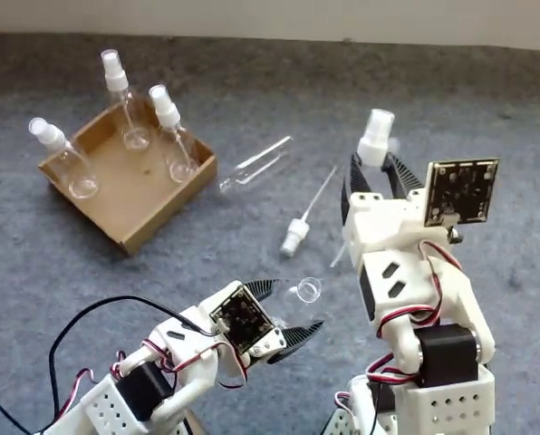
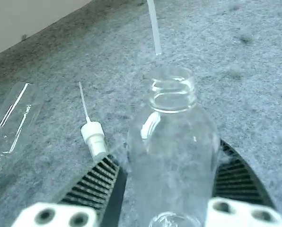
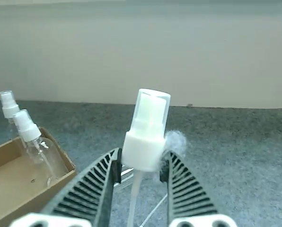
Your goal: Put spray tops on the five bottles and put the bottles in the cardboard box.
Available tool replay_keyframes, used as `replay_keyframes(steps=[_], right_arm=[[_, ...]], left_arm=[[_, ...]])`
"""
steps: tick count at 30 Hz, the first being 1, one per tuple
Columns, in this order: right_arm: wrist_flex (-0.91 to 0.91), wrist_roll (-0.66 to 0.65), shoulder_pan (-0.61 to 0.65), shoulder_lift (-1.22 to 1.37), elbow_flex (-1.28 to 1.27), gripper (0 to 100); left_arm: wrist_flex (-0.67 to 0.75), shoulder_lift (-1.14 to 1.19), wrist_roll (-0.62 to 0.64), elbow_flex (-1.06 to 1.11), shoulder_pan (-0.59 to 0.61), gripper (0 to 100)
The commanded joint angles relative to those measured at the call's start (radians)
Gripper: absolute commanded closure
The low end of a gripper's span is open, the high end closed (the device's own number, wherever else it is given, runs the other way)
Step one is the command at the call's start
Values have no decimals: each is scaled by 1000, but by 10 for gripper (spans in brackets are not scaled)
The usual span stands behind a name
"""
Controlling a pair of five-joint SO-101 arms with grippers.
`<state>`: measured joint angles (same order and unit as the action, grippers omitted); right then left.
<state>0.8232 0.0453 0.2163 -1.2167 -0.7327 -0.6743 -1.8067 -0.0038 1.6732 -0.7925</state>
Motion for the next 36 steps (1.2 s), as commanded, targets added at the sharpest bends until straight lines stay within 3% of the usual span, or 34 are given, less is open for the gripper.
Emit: replay_keyframes(steps=[1,8,11,18,36], right_arm=[[-27,-3,33,-15,41,950],[107,2,35,-67,205,950],[120,68,35,-137,225,950],[114,95,151,-292,97,950],[50,94,147,-461,-136,950]], left_arm=[[18,-12,5,22,-12,839],[18,-12,5,22,-12,839],[18,-12,5,22,-12,839],[18,-12,9,22,-12,839],[18,-12,11,22,-12,839]])
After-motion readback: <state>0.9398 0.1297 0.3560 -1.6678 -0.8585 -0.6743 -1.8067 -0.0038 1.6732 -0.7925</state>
